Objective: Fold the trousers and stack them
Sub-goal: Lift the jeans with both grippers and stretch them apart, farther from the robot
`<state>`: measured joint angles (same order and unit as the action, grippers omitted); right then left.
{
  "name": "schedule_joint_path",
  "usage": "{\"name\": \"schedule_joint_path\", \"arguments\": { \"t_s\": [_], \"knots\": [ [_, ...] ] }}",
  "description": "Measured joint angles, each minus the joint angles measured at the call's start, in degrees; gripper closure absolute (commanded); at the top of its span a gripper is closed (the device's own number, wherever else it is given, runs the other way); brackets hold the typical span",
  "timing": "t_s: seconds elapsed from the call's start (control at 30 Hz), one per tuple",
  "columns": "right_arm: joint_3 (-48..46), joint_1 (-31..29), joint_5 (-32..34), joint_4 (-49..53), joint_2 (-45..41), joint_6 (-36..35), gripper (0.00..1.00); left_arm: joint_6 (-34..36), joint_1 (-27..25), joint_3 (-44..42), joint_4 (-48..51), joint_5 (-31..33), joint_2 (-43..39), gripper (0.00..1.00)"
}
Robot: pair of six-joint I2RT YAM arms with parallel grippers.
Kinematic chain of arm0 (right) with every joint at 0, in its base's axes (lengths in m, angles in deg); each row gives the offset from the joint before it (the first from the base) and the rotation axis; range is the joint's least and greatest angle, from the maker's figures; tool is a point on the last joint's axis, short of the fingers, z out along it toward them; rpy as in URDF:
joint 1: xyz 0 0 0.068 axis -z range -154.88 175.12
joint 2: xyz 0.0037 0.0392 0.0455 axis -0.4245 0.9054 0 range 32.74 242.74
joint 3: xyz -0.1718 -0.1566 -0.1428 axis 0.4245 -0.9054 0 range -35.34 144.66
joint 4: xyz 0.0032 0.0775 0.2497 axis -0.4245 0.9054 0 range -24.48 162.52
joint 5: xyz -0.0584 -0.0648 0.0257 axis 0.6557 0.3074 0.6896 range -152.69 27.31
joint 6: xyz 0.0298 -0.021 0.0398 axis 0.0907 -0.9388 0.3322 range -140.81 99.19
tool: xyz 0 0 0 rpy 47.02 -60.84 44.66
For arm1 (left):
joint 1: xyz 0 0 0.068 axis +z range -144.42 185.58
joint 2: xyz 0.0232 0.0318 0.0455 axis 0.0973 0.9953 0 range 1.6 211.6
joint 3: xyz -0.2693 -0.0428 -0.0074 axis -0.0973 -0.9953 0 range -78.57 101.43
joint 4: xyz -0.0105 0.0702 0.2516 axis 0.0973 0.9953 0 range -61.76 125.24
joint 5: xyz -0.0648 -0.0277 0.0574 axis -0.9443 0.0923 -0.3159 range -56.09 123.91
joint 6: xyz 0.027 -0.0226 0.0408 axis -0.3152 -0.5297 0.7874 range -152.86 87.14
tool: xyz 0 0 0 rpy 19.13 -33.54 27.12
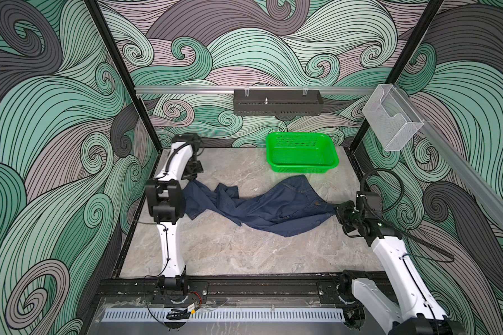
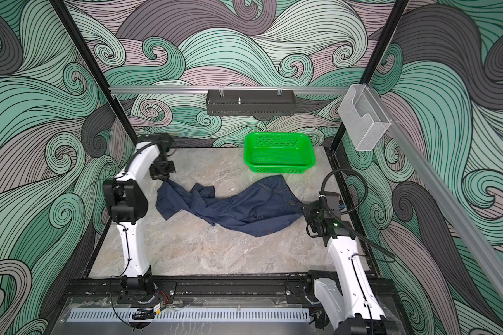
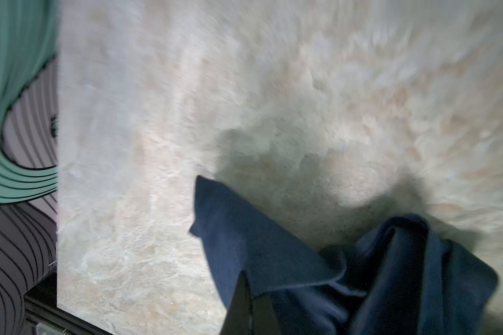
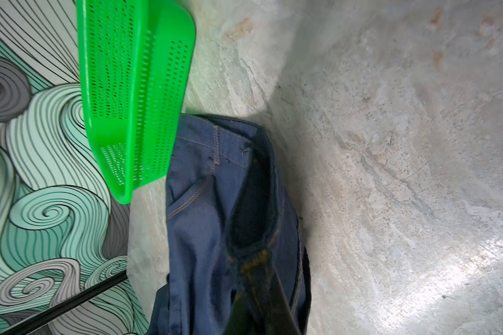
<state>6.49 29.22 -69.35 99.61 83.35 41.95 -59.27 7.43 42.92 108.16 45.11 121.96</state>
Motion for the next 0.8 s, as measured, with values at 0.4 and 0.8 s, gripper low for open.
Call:
{"name": "schedule_joint_path", "arguments": {
  "t_s": [0.4, 0.8],
  "knots": [
    [14.1, 11.2, -11.5, 5.8, 2.2, 0.2, 1.0, -2.7, 27.2, -15.3, -3.1, -20.0, -30.7, 1.0],
    [13.8, 14.5, -11.1, 8.7, 6.8, -0.1, 1.0, -4.1, 27.3, -20.0, -6.5, -32.7, -20.6, 1.0]
  ]
}}
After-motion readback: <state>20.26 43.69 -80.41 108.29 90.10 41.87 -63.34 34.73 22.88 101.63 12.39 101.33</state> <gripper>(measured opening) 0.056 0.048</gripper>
